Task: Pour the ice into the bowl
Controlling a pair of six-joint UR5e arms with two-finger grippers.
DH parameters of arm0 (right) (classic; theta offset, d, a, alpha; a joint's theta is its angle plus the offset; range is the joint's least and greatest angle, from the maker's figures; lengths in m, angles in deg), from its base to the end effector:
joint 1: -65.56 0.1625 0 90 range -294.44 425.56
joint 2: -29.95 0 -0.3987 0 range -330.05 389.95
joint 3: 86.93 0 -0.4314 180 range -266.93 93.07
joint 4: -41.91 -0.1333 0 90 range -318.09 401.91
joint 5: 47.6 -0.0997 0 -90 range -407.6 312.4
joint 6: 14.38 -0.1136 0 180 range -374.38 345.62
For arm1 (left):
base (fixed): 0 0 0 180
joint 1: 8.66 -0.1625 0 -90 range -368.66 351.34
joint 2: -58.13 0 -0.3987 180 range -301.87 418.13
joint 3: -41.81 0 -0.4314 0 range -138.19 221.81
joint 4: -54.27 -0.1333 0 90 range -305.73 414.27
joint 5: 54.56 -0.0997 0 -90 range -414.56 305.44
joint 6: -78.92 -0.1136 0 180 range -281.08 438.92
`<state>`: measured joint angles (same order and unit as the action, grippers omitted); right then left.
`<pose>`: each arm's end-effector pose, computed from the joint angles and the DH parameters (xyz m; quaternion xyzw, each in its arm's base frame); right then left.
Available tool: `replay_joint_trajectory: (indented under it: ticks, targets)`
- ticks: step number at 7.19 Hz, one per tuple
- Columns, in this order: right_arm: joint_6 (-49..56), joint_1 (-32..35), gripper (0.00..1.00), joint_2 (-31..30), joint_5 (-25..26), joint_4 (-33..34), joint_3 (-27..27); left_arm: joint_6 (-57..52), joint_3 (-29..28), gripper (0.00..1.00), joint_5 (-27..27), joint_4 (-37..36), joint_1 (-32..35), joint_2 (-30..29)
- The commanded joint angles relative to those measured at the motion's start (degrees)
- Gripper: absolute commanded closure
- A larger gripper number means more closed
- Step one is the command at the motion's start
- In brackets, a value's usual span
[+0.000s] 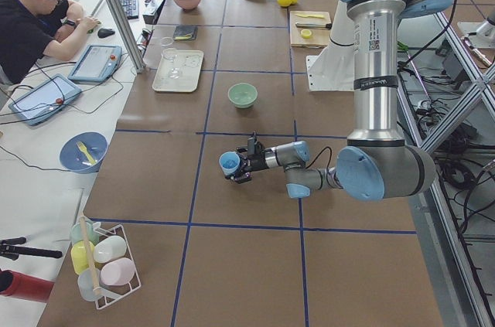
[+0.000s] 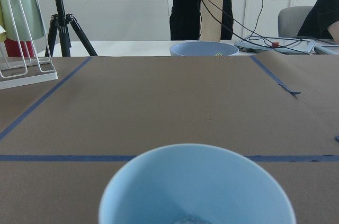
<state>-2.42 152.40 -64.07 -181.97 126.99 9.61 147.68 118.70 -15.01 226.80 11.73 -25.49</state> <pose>0.0255 -0.5146 0.6089 0.0888 -0.3711 -0.1459 0.9128 0.3655 -0.3715 0.6466 0.5076 0.3130 -0.2171 0.7728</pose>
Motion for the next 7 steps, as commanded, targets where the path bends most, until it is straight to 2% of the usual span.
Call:
replay_joint_trajectory:
  ticks: [1,2,3,4,6,7]
  targets:
    - [0.0,0.0,0.0,0.06,0.07,0.0,0.06,-0.12,-0.16,0.64,0.0,0.09,0.0,-0.23]
    - [0.0,0.09,0.0,0.06,0.07,0.0,-0.03,-0.21,0.18,1.0,0.09,0.18,0.17,-0.31]
    - [0.0,0.09,0.0,0.06,0.07,0.0,0.06,-1.86,0.71,1.0,0.17,0.61,0.18,-0.23]
    - [0.0,0.09,0.0,-0.03,0.07,0.09,-0.03,-9.01,2.98,1.0,1.39,1.05,0.35,-0.05]
    - [0.0,0.09,0.0,-0.2,0.07,0.09,-0.03,-26.48,11.05,1.0,2.81,1.67,0.52,0.22]
    - [-0.09,0.09,0.0,-0.2,0.07,0.09,-0.12,-31.18,15.35,1.0,2.99,1.58,0.79,-0.48]
